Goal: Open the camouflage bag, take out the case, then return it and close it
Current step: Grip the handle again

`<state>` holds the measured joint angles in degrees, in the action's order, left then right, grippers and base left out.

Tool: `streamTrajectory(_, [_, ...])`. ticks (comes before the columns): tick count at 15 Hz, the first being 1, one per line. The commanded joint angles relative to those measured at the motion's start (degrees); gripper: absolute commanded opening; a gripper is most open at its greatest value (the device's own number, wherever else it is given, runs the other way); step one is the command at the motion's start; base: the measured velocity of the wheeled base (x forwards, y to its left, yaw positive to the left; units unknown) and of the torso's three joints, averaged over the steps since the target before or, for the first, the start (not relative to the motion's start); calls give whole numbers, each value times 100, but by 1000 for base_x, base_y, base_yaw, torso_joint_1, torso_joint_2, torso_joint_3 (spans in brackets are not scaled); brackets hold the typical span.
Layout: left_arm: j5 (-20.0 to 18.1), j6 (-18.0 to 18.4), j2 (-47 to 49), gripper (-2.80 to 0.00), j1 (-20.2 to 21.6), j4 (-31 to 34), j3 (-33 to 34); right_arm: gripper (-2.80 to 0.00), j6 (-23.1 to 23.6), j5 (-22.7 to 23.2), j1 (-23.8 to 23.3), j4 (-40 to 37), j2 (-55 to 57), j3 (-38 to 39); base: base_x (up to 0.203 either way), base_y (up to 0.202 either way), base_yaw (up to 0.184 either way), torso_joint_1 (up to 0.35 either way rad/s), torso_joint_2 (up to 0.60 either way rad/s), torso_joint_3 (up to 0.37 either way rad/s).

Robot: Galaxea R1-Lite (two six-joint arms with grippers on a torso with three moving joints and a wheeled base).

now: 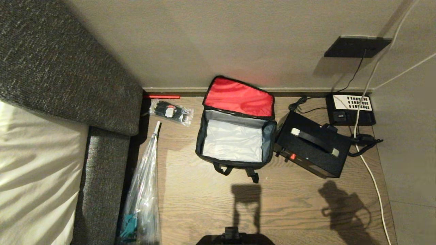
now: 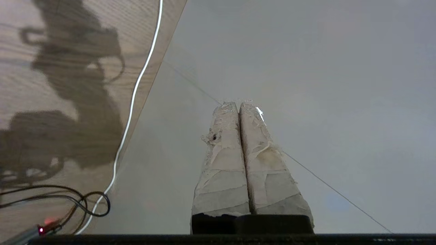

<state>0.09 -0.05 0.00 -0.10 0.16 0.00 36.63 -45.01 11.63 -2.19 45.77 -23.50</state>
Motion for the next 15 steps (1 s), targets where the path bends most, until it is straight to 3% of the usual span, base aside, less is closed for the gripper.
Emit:
streamTrajectory(1, [-1, -3, 0, -280, 1, 2, 0, -280, -23, -26, 5, -11, 337, -29, 0, 0, 0, 0, 0, 0])
streamTrajectory(8, [-1, -3, 0, -280, 1, 2, 0, -280, -51, 16, 14, 70, 1197, -103, 0, 0, 0, 0, 0, 0])
streamTrajectory(15, [6, 4, 0, -280, 1, 2, 0, -280, -16, 71, 15, -335, 1036, -673, 0, 0, 0, 0, 0, 0])
